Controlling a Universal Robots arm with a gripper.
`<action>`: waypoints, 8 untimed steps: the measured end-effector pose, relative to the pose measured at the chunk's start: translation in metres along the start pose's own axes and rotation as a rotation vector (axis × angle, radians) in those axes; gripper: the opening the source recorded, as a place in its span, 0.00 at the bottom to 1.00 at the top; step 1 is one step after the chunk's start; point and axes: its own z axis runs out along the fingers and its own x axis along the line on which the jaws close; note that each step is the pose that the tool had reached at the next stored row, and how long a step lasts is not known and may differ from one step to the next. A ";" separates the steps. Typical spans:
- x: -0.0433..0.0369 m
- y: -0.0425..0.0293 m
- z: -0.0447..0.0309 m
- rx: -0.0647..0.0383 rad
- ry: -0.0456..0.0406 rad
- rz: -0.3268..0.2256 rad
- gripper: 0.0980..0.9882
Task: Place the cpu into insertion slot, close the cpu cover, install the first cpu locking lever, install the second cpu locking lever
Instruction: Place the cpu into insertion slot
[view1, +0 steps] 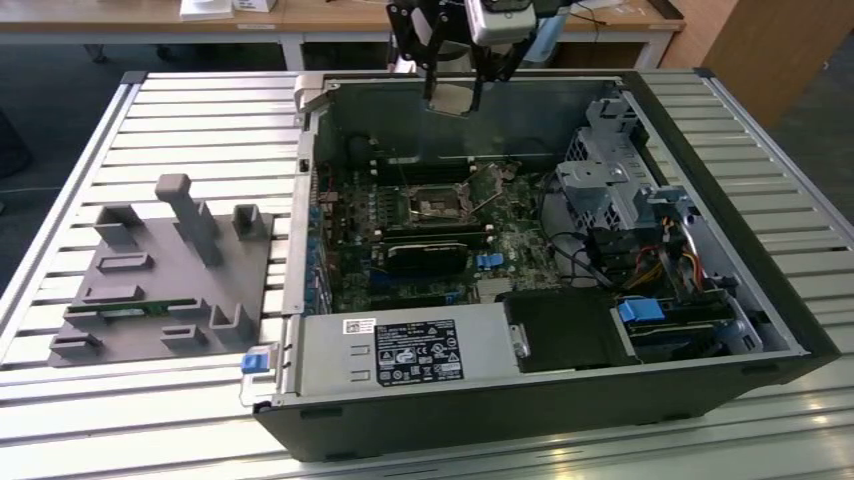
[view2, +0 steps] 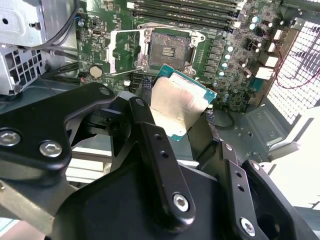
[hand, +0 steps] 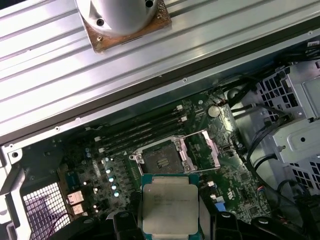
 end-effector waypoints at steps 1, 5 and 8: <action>0.0000 0.0000 0.0000 0.000 -0.0004 0.004 0.49; 0.0000 0.0000 0.0005 0.000 -0.0024 0.023 0.49; 0.0000 -0.0001 0.0009 0.001 -0.0043 0.038 0.49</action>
